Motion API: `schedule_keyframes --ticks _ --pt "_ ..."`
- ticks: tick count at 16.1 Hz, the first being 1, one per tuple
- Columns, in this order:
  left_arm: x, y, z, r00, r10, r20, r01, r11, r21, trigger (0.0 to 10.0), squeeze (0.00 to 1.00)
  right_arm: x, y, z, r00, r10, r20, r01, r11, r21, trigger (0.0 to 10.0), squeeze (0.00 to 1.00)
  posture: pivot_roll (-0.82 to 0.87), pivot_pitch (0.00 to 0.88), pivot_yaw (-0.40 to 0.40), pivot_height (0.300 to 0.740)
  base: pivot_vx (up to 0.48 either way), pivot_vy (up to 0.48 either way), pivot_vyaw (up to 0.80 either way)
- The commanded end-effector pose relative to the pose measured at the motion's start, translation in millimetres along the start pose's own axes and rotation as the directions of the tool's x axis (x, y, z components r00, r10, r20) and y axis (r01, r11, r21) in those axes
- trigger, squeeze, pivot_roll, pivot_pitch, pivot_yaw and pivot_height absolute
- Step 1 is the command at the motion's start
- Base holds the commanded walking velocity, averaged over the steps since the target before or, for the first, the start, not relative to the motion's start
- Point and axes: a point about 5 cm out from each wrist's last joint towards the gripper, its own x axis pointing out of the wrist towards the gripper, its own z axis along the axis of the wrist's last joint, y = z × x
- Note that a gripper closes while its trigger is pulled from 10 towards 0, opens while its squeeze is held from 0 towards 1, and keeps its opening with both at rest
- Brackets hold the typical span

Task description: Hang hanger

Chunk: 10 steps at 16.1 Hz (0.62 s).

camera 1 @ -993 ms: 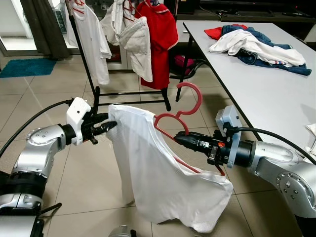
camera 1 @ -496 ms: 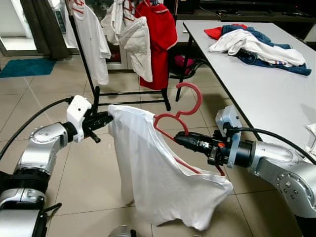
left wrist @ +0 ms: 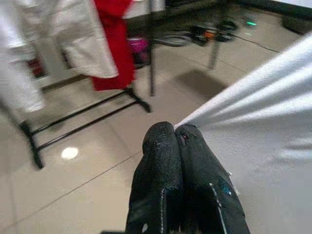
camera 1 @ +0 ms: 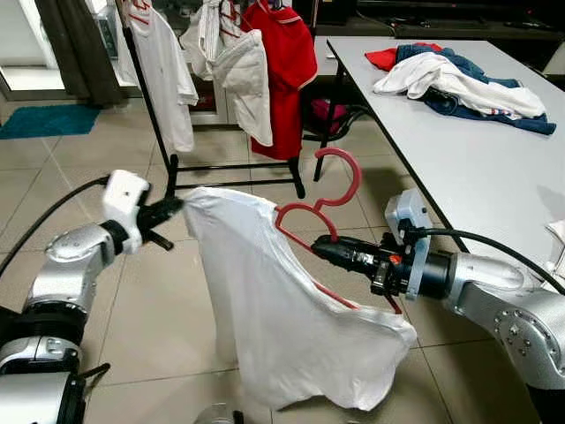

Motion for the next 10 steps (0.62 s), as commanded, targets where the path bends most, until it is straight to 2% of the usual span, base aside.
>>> schedule_keyframes --ticks 1,3,6,10 --pt "-1.9 7.3 1.3 0.997 0.074 0.012 -0.074 0.996 -0.042 0.0 0.0 0.1 -1.0 2.7 1.0 -0.011 0.011 0.011 1.0 -0.013 10.0 0.0 -0.04 0.0 0.002 0.74 0.0 0.0 0.0" --pt "-7.0 16.0 -3.4 0.983 0.182 0.012 -0.179 0.978 -0.102 0.0 0.0 0.4 -2.5 2.8 1.0 -0.026 0.018 0.026 1.0 -0.008 10.0 0.0 -0.04 0.0 0.002 0.74 0.0 0.0 0.0" --pt "-14.6 30.2 -11.7 0.939 0.343 -0.028 -0.343 0.924 -0.171 0.0 0.0 0.5 -5.7 2.7 0.999 -0.049 0.023 0.049 0.999 -0.002 10.0 0.0 -0.04 0.0 0.002 0.74 0.0 0.0 0.0" --pt "-14.0 32.2 -16.6 0.913 0.399 -0.082 -0.407 0.899 -0.16 0.0 0.0 0.0 -6.6 2.2 0.998 -0.062 0.024 0.062 0.998 0.002 10.0 0.0 -0.04 0.0 0.006 0.74 0.0 0.0 0.0"
